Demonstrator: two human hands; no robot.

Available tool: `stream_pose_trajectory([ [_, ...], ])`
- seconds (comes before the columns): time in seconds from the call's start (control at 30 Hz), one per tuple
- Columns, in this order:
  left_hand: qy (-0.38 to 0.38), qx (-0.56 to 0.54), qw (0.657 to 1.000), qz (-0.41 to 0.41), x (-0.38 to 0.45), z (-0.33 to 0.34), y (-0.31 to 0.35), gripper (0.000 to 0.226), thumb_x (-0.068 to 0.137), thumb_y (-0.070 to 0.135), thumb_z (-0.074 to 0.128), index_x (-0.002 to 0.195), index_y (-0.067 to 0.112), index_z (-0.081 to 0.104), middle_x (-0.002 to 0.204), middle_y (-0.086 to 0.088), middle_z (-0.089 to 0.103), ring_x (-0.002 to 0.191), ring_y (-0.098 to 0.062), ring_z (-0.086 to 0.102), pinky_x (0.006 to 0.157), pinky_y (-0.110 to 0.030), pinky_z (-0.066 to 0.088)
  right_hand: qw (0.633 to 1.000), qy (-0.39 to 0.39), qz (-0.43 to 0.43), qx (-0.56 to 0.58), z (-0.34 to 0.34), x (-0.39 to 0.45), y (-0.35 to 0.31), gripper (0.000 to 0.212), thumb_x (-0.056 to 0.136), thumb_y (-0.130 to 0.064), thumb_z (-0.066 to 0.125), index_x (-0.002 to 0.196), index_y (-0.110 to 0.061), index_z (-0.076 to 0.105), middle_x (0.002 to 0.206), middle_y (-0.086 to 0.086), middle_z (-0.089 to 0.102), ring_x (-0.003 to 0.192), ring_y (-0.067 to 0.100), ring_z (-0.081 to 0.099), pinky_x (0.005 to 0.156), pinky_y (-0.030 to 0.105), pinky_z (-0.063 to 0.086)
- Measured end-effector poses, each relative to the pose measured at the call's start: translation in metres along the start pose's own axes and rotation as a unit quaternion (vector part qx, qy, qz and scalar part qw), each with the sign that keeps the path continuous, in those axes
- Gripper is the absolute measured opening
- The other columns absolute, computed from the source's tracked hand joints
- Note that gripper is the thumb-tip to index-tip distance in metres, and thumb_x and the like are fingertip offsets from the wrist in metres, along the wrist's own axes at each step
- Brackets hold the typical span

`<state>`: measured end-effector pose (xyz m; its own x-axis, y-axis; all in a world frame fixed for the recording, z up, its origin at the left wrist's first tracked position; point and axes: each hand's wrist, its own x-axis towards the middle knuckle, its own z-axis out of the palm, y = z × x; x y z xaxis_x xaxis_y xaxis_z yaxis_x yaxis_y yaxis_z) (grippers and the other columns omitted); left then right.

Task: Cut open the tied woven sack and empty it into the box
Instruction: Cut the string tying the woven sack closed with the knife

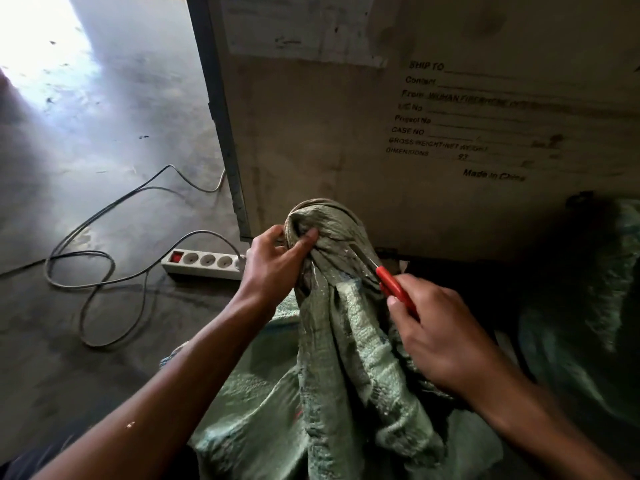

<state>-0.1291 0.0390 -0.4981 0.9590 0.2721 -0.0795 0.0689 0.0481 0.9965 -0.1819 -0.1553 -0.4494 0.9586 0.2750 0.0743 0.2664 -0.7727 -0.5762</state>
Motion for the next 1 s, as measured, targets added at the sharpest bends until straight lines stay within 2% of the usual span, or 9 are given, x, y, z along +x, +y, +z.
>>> stream_pose_trajectory([
  [0.13,0.026,0.051,0.998,0.022,0.002,0.001,-0.003,0.025,0.078,0.038,0.074,0.086,0.014,0.071,0.079,-0.007,0.077,0.071,-0.02,0.074,0.069,-0.043,0.061,0.999,-0.003,-0.003,-0.035,0.001,-0.004,-0.009,0.014,0.093,-0.026,0.041,0.079,-0.026,0.04,0.079,-0.005,0.048,0.077,0.026,0.056,0.067,0.038,0.044],
  [0.27,0.043,0.079,0.995,0.04,0.0,0.002,-0.002,0.027,0.076,0.04,0.075,0.082,0.014,0.071,0.074,-0.004,0.077,0.068,-0.02,0.074,0.066,-0.047,0.061,0.998,0.007,-0.006,-0.055,0.001,-0.004,-0.013,0.014,0.094,-0.028,0.038,0.08,-0.026,0.04,0.081,-0.004,0.05,0.076,0.026,0.057,0.066,0.038,0.046],
  [0.5,0.052,0.11,0.99,0.077,-0.003,0.004,-0.001,0.032,0.074,0.043,0.074,0.081,0.012,0.068,0.072,-0.014,0.075,0.072,-0.036,0.072,0.06,-0.054,0.058,0.996,-0.014,0.025,-0.089,0.002,-0.002,-0.017,0.014,0.094,-0.026,0.039,0.08,-0.022,0.039,0.079,-0.002,0.048,0.069,0.024,0.053,0.059,0.031,0.039],
  [0.57,0.045,0.105,0.99,0.084,-0.004,0.004,-0.003,0.033,0.074,0.043,0.074,0.084,0.011,0.068,0.075,-0.014,0.075,0.071,-0.039,0.072,0.058,-0.057,0.058,0.993,-0.031,0.044,-0.101,-0.001,-0.001,-0.019,0.014,0.093,-0.023,0.04,0.08,-0.018,0.042,0.077,0.001,0.05,0.069,0.026,0.054,0.059,0.032,0.039],
  [0.67,0.065,0.091,0.99,0.082,0.001,-0.001,-0.006,0.037,0.069,0.047,0.073,0.081,0.013,0.067,0.075,-0.016,0.074,0.07,-0.039,0.072,0.056,-0.059,0.057,0.989,-0.07,0.074,-0.103,-0.004,0.001,-0.023,0.015,0.093,-0.019,0.04,0.085,-0.012,0.051,0.082,0.009,0.06,0.08,0.031,0.062,0.062,0.039,0.045],
  [0.8,0.068,0.087,0.99,0.086,0.004,-0.004,-0.009,0.041,0.067,0.049,0.073,0.083,0.012,0.066,0.077,-0.023,0.073,0.073,-0.046,0.069,0.055,-0.063,0.054,0.982,-0.108,0.094,-0.124,-0.002,0.0,-0.021,0.014,0.091,-0.016,0.04,0.082,-0.012,0.05,0.079,0.006,0.055,0.078,0.028,0.058,0.061,0.033,0.037],
  [0.9,0.08,0.09,0.989,0.085,0.007,-0.005,-0.011,0.04,0.067,0.049,0.072,0.082,0.012,0.067,0.076,-0.026,0.072,0.067,-0.042,0.069,0.053,-0.063,0.053,0.977,-0.122,0.111,-0.135,0.0,0.0,-0.016,0.018,0.09,-0.016,0.04,0.073,-0.014,0.045,0.075,0.006,0.051,0.073,0.028,0.052,0.062,0.033,0.036],
  [1.0,0.086,0.099,0.988,0.079,0.007,-0.008,-0.011,0.034,0.073,0.043,0.072,0.079,0.009,0.066,0.077,-0.032,0.069,0.059,-0.025,0.061,0.053,-0.06,0.052,0.975,-0.14,0.113,-0.133,0.001,0.002,-0.01,0.02,0.091,-0.017,0.04,0.072,-0.015,0.046,0.071,0.003,0.05,0.069,0.026,0.054,0.059,0.033,0.039],
])
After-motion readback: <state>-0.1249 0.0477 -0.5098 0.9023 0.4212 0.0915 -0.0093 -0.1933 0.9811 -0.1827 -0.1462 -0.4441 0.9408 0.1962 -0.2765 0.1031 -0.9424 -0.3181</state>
